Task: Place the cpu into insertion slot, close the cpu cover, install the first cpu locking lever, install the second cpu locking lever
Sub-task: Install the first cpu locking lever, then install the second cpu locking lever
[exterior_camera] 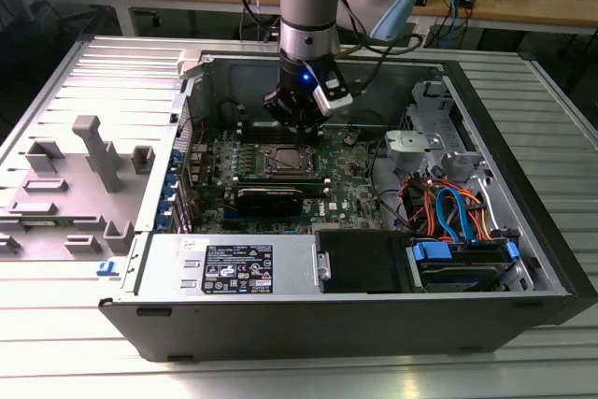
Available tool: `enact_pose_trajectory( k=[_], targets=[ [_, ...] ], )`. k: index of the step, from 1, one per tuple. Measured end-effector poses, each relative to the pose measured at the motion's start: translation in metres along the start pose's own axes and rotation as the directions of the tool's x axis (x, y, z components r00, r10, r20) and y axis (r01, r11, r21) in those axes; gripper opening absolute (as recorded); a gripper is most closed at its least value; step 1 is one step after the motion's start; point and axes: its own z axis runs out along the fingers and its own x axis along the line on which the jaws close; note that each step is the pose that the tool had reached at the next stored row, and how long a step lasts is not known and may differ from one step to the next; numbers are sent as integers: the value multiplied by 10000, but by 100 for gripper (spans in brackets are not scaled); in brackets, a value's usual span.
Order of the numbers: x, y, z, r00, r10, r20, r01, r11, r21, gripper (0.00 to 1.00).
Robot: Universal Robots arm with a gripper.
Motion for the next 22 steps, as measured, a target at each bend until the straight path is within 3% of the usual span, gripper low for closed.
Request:
enact_pose_trajectory(
  k=[2,16,19,22],
  targets=[
    [0,-56,1,10000,1,0,-1,10000,0,11],
    [0,-62,1,10000,3,0,-3,10000,1,11],
    [0,-64,-27,10000,2,-1,-2,10000,8,11],
    [-1,-115,-30,10000,1,0,-1,10000,9,11]
  ],
)
